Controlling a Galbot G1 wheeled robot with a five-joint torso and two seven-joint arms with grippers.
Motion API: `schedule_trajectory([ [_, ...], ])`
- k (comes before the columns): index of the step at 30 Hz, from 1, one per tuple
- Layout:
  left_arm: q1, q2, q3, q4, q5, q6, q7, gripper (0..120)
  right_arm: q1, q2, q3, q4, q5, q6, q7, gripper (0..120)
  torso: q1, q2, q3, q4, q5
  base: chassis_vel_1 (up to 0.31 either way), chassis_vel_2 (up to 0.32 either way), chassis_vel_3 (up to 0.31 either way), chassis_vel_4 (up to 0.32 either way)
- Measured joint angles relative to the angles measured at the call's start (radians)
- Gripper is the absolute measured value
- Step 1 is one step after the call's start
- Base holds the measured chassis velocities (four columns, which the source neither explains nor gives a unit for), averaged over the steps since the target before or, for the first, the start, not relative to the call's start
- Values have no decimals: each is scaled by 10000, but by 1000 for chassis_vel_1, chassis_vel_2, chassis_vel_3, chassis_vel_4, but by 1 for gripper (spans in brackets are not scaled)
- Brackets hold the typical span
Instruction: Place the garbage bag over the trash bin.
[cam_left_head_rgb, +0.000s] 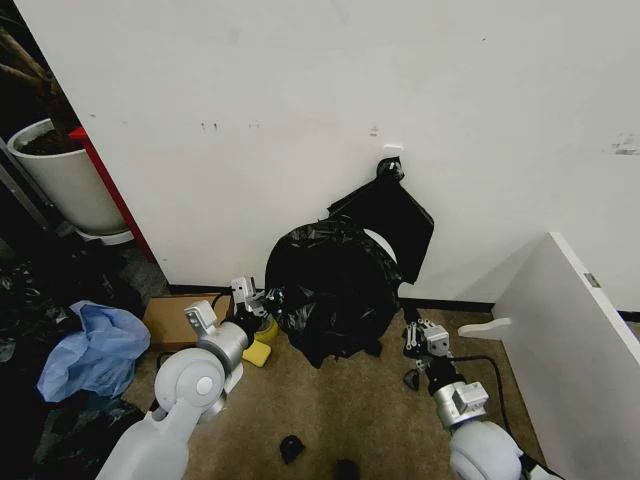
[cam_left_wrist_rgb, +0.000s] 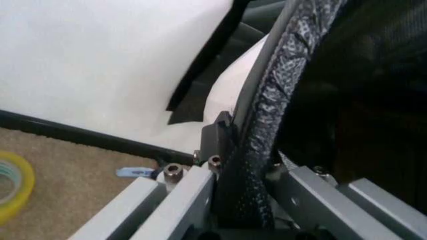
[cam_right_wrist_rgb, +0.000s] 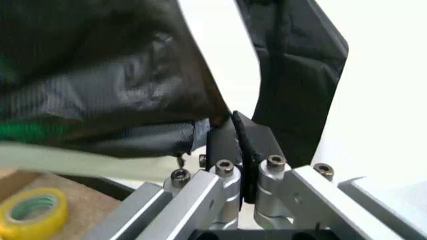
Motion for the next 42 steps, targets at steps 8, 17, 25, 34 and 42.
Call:
schedule_trajectory([
  [8, -16, -29, 4, -174, -114, 144, -80, 0, 278, 273, 93, -718, -737, 550, -217, 0, 0, 0, 0, 0, 1, 0, 0, 0, 0],
  [17, -201, -155, 173, 298, -108, 109, -250, 0, -596, -579, 1193, -687, 230, 3852, -3850, 20, 0, 0, 0, -1, 0, 0, 0, 0, 0],
  [25, -208, -171, 490, 471, -155, 97, -664, 0, -911, -629, 3384, -1653, 3079, 5028, -7666, 54, 0, 0, 0, -1, 1, 0, 0, 0, 0],
  [34, -49, -557, 1118, -159, -3023, 2200, -5261, 0, -1587, 1272, 4309, 587, -877, 3526, -1938, 91, 0, 1, -1, -1, 0, 0, 0, 0, 0],
  [42, -217, -367, 1263, 389, -4797, 3061, -7016, 0, -2298, 2404, 3153, 1604, -3465, 3437, -735, 100, -1, 1, -1, -1, -2, 0, 0, 0, 0],
])
